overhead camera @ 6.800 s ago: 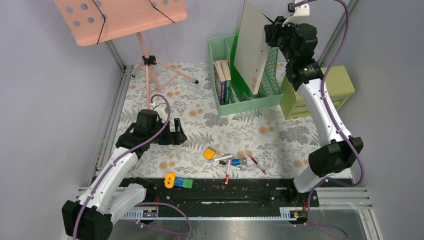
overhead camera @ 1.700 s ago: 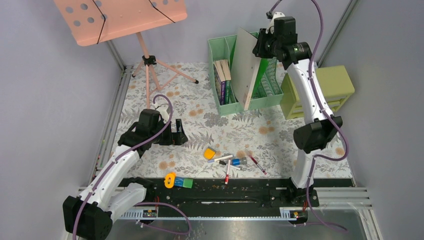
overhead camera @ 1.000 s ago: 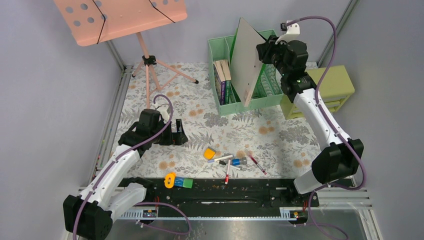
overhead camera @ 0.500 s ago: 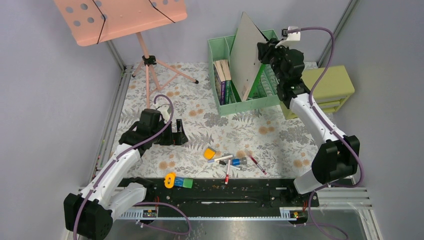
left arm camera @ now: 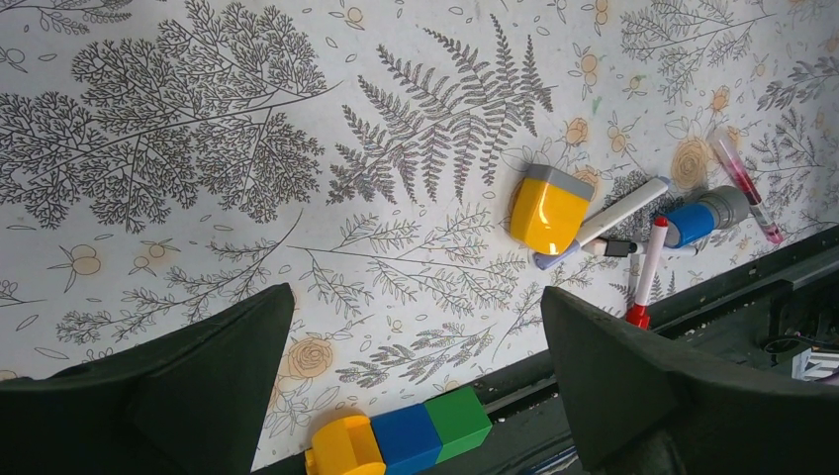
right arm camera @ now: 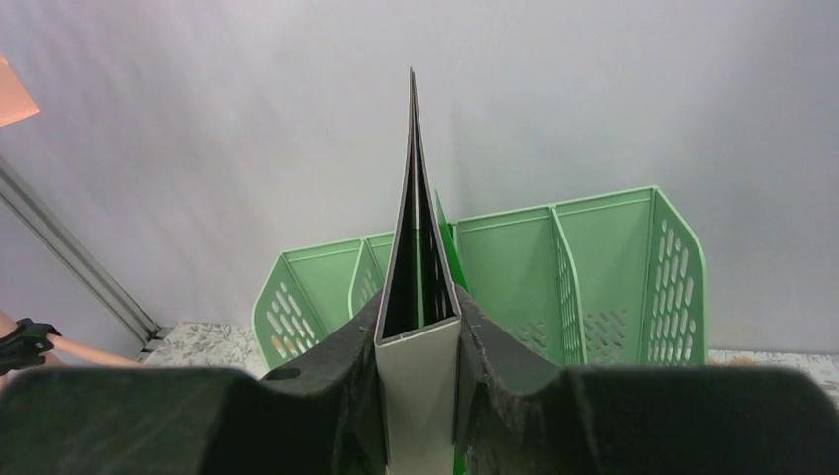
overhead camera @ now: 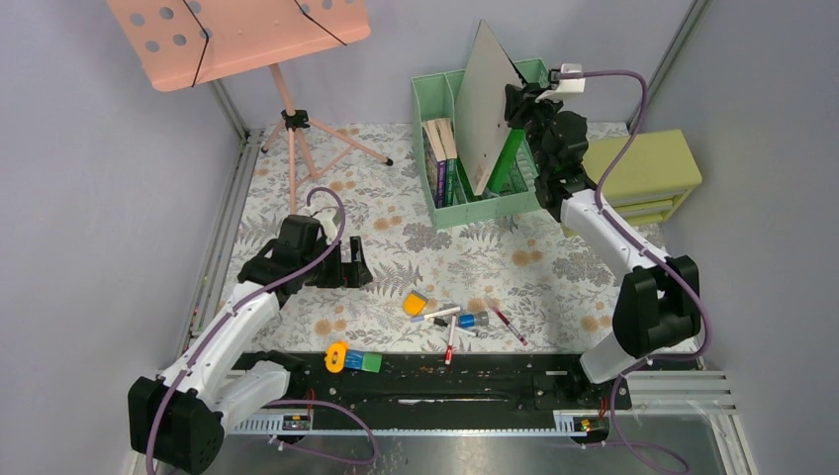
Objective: Organize the desk
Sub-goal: Place the folder in the storage box.
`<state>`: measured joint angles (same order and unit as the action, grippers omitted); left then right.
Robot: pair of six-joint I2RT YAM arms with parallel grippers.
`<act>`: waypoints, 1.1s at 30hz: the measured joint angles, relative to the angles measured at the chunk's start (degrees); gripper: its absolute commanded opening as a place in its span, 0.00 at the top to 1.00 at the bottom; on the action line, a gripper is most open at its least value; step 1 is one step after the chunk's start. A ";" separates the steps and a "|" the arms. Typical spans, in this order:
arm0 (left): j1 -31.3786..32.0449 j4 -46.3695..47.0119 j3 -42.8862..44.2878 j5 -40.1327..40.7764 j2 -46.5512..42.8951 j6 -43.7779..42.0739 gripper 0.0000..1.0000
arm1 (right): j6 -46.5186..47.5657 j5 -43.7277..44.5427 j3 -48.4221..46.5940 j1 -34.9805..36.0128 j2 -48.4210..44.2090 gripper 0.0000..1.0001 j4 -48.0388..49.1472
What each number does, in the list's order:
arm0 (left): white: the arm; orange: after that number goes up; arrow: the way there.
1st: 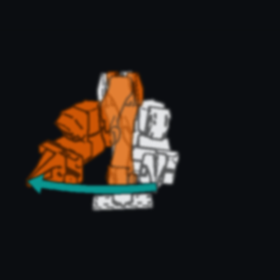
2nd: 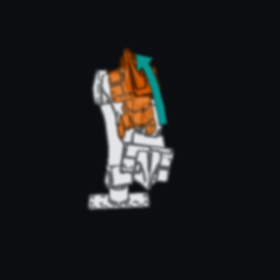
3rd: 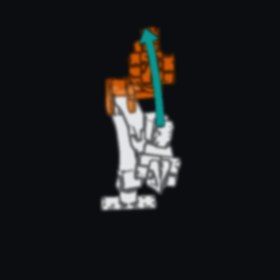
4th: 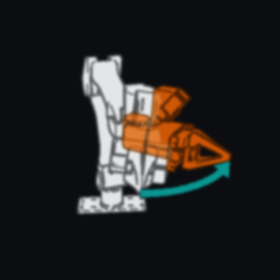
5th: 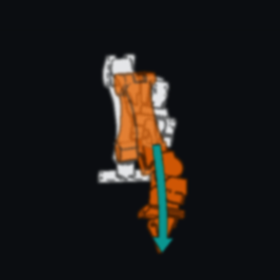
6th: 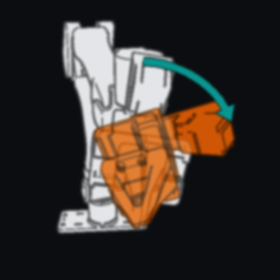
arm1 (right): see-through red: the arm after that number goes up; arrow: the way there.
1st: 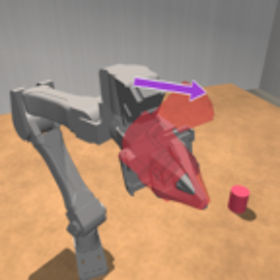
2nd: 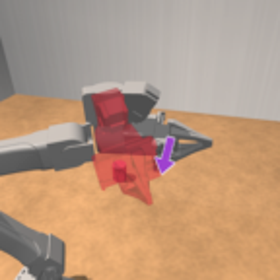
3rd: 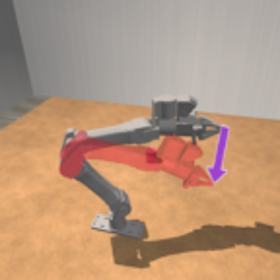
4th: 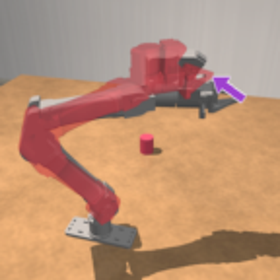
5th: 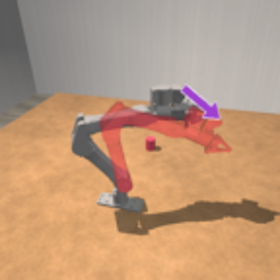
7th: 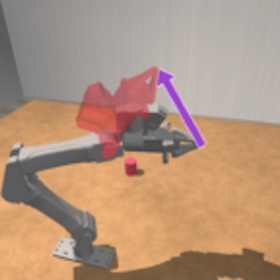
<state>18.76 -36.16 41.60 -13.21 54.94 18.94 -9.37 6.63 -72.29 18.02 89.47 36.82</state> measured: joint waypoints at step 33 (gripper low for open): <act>0.26 -0.15 0.00 0.02 0.31 -0.07 0.01 | 1.64 1.46 7.04 1.49 -0.02 0.23 7.04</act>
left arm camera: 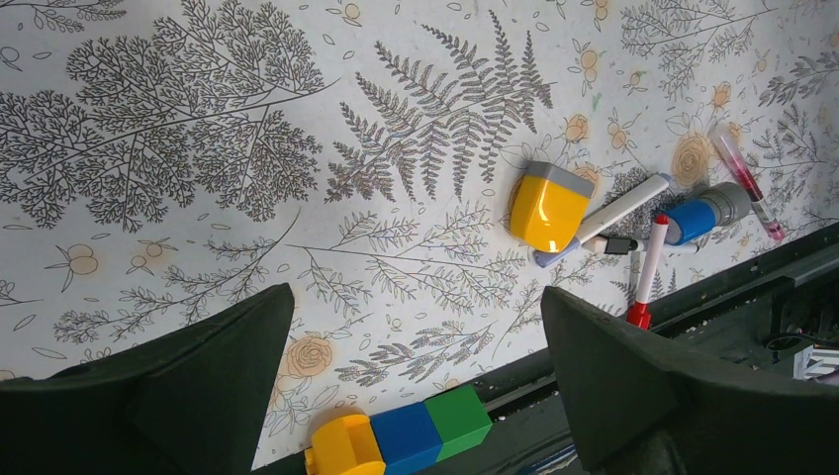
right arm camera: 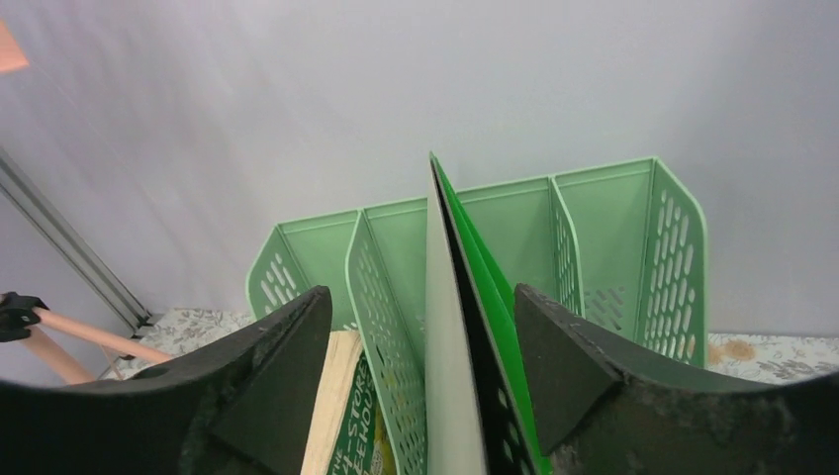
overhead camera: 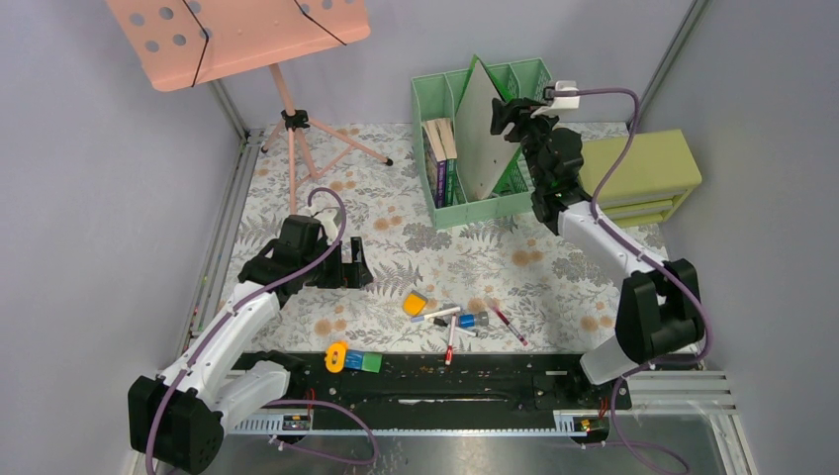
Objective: Organize the desk
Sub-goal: Place the folder in the storage box.
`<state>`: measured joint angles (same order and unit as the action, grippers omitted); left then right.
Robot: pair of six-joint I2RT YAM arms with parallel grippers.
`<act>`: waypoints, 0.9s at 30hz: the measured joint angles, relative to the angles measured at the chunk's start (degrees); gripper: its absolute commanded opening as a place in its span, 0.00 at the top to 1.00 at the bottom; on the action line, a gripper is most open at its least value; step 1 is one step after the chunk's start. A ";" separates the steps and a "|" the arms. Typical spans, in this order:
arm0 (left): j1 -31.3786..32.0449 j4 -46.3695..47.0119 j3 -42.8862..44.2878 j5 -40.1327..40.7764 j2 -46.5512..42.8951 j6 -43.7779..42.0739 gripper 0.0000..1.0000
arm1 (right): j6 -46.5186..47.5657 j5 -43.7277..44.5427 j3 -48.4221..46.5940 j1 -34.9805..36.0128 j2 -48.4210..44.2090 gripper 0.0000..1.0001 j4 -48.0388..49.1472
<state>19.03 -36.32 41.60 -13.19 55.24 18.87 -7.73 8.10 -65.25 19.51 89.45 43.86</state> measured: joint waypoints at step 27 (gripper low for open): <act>0.17 0.07 0.00 -0.09 -1.51 -0.04 0.01 | -13.46 -0.42 12.92 -0.57 -34.16 0.09 -39.54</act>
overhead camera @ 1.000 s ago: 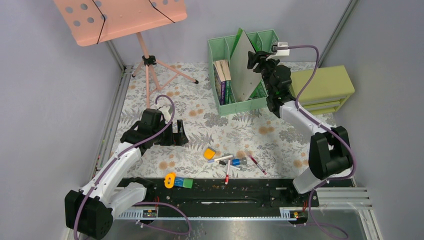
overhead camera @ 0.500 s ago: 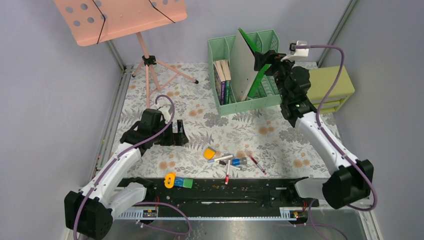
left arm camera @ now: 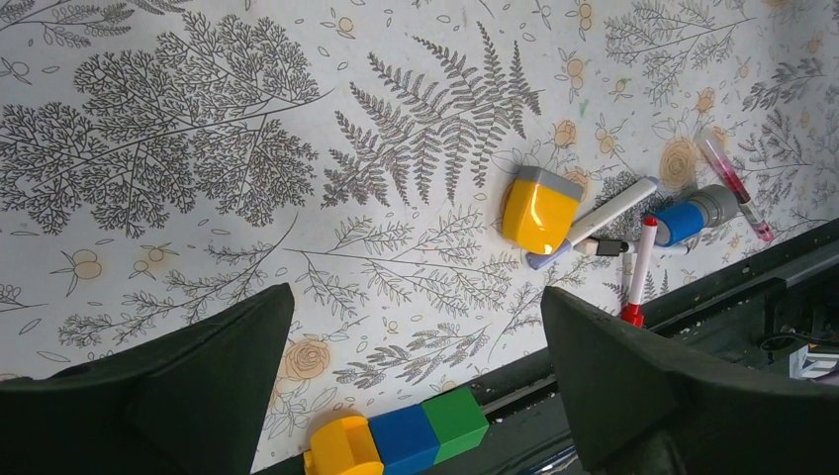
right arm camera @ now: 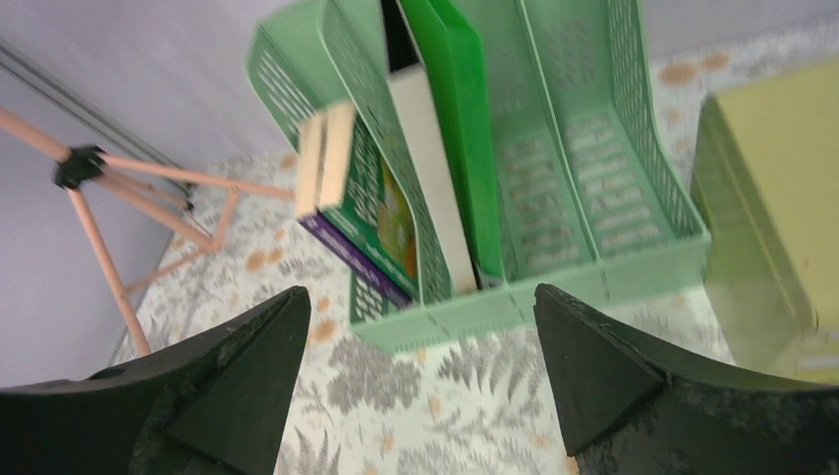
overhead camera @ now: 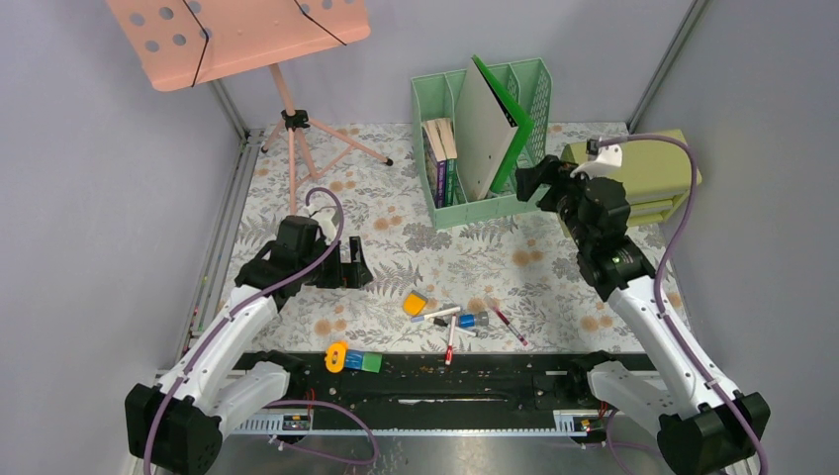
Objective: Organize the desk
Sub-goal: Place the folder in the storage box.
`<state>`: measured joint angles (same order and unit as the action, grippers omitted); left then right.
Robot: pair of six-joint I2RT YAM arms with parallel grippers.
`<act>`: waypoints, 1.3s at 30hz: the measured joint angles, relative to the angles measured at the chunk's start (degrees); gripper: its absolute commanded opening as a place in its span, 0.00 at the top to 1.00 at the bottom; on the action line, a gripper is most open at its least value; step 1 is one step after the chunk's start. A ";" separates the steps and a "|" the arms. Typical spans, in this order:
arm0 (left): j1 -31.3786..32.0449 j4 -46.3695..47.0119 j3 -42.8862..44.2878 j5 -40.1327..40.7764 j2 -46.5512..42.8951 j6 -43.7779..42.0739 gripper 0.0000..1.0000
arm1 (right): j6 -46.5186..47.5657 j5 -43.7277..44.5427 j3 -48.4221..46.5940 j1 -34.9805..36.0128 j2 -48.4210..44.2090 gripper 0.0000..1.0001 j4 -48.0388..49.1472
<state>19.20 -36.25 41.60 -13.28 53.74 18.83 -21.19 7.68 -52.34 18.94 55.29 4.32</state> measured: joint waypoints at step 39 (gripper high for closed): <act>0.11 12.98 -11.04 5.49 -32.41 -2.91 0.01 | -24.46 -34.32 21.18 -49.48 5.27 0.17 -2.62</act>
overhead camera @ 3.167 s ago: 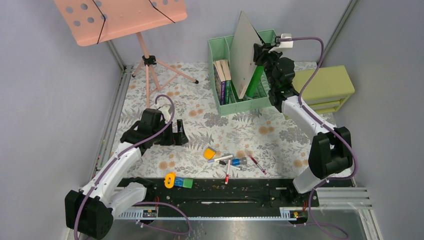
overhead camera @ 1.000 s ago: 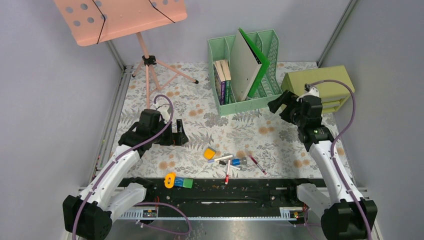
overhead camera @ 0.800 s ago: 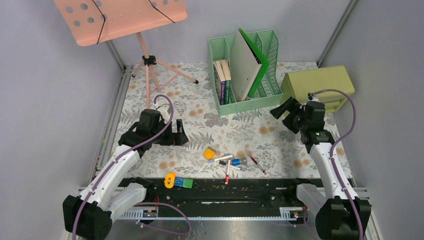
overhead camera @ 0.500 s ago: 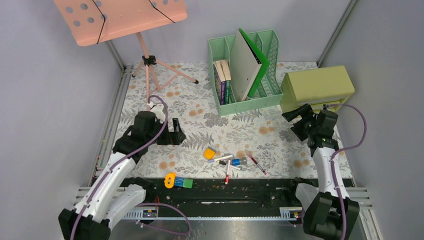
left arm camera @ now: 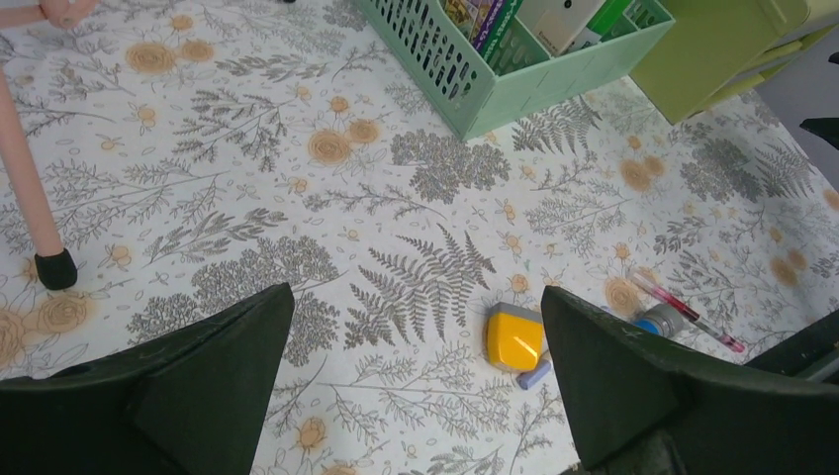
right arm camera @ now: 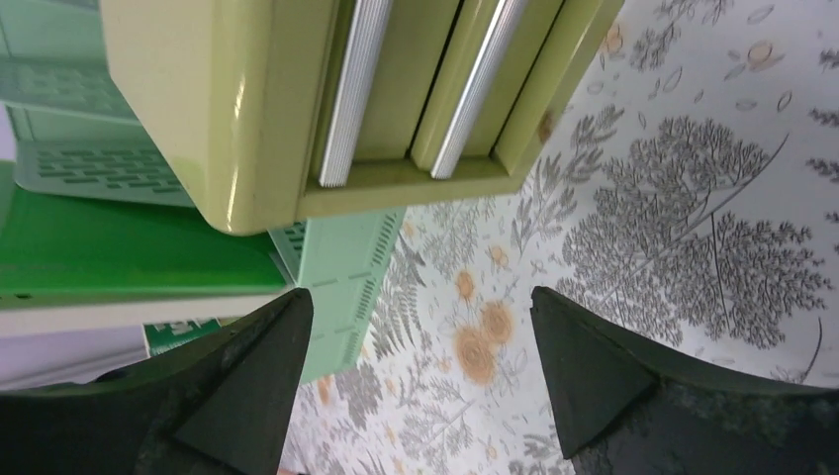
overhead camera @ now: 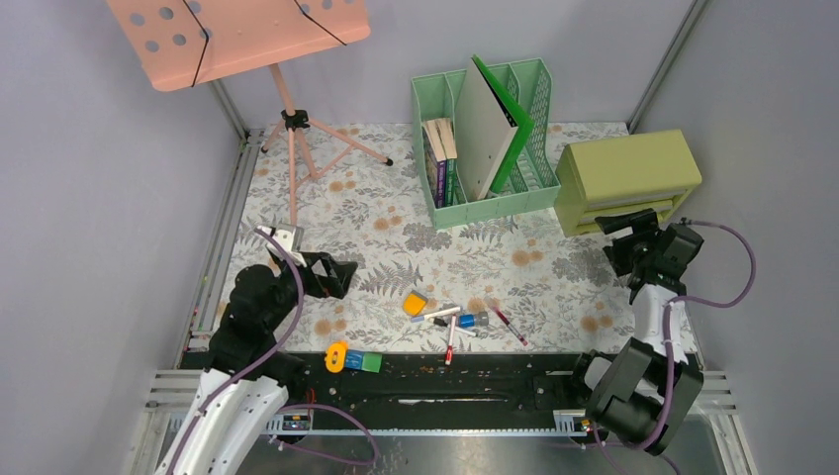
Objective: Organize the desk
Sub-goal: Place the folder in the storage box.
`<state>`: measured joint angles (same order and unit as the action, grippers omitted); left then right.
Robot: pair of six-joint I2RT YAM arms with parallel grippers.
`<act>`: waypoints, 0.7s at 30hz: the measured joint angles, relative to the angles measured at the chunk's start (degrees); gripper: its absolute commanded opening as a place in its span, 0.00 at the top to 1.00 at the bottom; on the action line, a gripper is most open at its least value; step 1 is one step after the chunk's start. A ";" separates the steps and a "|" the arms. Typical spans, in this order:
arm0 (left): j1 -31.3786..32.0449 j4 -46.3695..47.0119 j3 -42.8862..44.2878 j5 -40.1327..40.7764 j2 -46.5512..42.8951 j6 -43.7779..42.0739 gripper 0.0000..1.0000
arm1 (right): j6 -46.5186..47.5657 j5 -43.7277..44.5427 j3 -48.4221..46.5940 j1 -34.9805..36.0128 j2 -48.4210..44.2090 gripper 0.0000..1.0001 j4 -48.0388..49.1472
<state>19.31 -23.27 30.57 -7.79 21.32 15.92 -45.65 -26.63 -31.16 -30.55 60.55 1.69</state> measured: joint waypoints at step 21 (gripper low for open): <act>0.00 7.34 -4.70 -3.58 3.21 1.18 0.01 | -10.56 -0.33 -4.72 2.14 13.62 0.38 17.16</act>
<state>19.31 -15.92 25.87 -11.38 24.53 17.10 -56.21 -26.96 -35.88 -28.40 74.17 18.85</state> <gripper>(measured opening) 0.986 0.585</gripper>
